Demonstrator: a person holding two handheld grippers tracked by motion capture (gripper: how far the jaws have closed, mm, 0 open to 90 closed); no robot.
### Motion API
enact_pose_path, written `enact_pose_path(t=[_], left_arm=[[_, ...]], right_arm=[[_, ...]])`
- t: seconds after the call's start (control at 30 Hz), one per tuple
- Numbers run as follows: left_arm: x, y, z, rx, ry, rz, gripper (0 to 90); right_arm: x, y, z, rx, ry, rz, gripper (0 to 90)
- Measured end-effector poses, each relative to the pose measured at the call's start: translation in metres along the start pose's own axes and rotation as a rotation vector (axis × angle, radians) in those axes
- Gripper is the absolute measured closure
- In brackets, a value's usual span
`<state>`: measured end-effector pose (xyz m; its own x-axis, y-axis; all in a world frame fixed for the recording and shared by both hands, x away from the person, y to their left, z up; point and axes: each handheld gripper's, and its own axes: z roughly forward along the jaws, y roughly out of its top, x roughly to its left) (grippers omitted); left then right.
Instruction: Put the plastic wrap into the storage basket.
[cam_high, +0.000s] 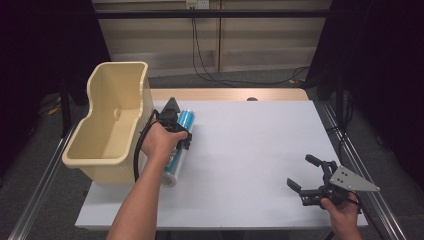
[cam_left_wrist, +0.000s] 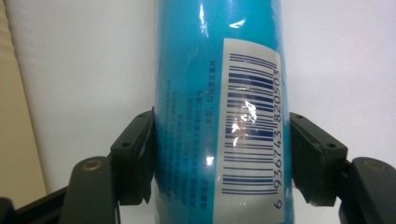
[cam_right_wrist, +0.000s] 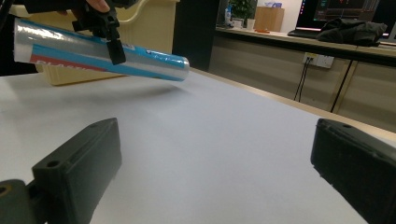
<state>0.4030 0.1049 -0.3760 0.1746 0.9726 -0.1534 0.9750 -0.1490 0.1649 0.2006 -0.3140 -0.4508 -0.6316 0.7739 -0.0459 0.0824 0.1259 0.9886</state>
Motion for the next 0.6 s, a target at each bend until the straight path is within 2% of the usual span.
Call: enact_pose_path(t=[0.2, 0.37, 0.6], left_arm=[[-0.004, 0.002, -0.011, 0.004, 0.009, 0.007, 32.6], [-0.002, 0.003, -0.025, -0.018, 0.002, -0.003, 32.6], [0.001, 0.004, -0.043, -0.016, 0.002, -0.009, 32.5]], right_arm=[[0.000, 0.000, 0.000, 0.001, 0.000, -0.003, 1.5], [0.000, 0.000, 0.000, 0.000, -0.001, -0.002, 1.4], [0.000, 0.000, 0.000, -0.002, 0.000, -0.001, 1.4]])
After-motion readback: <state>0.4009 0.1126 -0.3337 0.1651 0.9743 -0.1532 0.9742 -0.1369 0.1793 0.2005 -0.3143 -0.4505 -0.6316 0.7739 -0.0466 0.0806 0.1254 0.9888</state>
